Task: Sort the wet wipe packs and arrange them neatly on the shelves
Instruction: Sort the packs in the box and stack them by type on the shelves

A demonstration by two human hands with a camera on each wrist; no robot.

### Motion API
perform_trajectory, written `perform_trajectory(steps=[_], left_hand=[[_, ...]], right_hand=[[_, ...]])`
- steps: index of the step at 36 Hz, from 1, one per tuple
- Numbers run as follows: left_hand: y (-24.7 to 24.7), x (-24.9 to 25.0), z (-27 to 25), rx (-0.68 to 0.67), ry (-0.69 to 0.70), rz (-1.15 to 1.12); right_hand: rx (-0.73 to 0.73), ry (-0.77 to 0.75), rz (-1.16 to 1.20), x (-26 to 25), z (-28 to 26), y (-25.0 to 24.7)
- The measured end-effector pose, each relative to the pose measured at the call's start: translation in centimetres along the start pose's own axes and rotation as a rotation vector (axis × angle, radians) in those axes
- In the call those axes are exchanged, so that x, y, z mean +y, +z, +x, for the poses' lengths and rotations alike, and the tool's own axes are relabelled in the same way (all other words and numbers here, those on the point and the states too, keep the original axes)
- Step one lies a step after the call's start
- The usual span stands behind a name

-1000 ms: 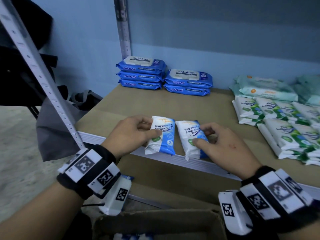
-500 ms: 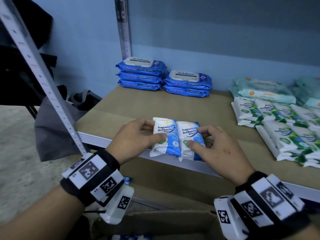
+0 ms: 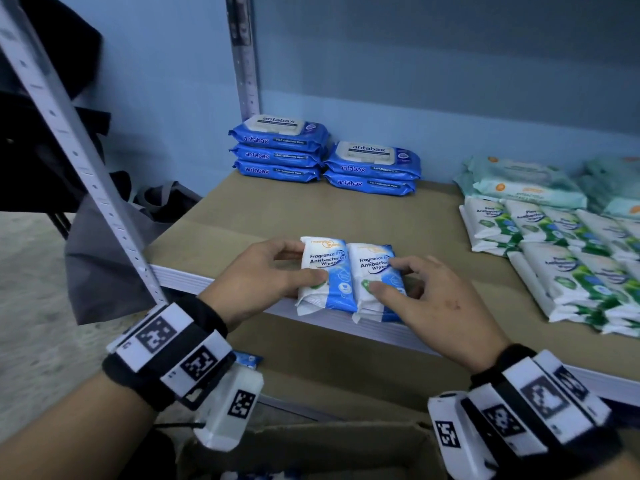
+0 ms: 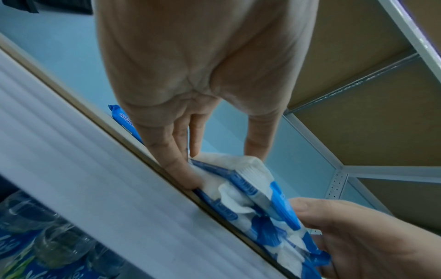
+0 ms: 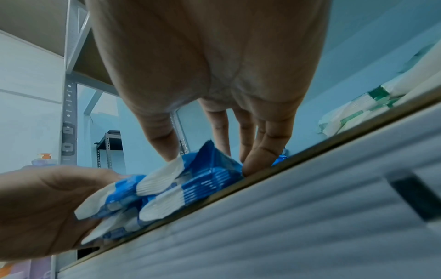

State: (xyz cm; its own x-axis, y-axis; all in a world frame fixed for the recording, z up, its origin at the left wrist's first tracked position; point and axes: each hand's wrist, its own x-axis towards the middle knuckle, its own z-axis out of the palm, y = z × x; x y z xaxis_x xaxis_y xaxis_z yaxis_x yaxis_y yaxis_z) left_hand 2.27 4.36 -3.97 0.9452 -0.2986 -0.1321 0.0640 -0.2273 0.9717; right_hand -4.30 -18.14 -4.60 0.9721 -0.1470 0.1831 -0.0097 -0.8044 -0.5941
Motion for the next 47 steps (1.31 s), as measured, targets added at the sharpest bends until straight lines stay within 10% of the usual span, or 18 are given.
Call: perform_trajectory(steps=[24,47], left_hand=[[-2.4,-0.2,-1.4,0.097,0.284,0.447],[-11.4,-0.8,-2.1,0.218,0.316,0.978]], right_hand=[[0.038,-0.098,0.05,-2.0,-0.6,2.1],[-0.264,-0.176,-0.205,-12.6,6.3,8.6]])
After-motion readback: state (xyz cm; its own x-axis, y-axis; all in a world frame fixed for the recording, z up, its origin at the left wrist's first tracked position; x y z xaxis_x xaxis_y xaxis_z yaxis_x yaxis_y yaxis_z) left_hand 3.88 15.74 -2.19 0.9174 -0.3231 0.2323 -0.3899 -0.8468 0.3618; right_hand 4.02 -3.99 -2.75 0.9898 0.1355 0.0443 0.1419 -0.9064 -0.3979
